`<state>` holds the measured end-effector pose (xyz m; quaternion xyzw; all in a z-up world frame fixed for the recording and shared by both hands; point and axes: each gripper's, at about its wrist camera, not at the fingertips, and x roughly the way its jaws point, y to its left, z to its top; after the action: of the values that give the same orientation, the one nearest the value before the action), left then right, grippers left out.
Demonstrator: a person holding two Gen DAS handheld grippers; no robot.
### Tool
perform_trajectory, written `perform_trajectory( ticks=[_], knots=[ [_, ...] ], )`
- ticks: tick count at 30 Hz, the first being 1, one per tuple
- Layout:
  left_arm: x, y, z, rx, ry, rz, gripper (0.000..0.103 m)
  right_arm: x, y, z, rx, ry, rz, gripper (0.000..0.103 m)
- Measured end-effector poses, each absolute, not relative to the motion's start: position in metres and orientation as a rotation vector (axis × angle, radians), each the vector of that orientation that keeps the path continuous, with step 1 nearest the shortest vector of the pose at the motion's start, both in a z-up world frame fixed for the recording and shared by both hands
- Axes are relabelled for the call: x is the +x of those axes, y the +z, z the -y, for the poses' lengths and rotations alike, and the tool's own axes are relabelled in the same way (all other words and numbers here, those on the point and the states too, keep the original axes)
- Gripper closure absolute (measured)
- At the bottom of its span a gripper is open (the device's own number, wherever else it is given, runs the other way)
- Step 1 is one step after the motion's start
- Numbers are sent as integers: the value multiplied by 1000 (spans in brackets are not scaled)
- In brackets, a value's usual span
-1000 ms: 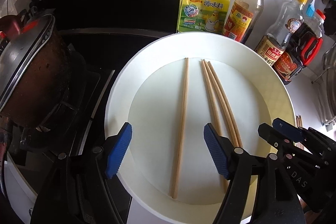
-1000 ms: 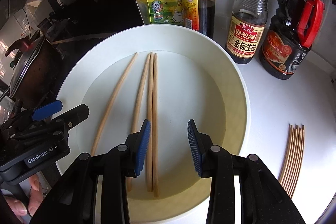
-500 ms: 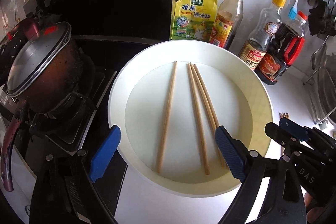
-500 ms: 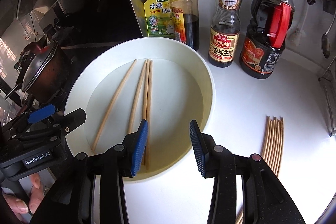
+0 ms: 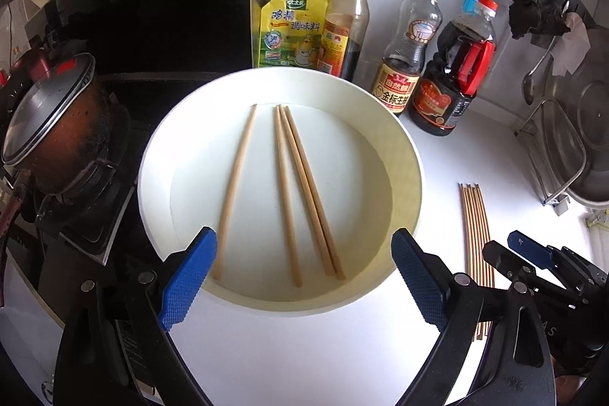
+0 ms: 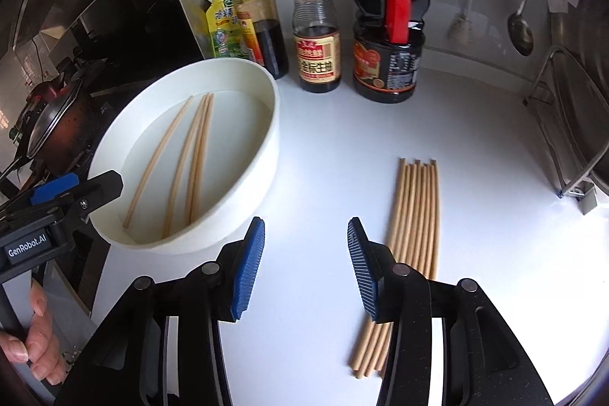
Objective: Organize utensils
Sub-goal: 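Withdraw both open tools from the basin toward the remaining chopsticks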
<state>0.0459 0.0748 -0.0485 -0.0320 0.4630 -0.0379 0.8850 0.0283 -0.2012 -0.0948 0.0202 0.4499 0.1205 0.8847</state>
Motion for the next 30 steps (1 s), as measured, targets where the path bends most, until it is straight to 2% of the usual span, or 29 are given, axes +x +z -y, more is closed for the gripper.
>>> perform_trajectory(
  ticks=[14,30],
  knots=[
    [34,-80,9,8,-188,-1030,12,5,-144,290,59,58,-974,54],
    [22,-112,65,68,-229,-1047,11,10,-197,310,72,48,-1022,54]
  ],
)
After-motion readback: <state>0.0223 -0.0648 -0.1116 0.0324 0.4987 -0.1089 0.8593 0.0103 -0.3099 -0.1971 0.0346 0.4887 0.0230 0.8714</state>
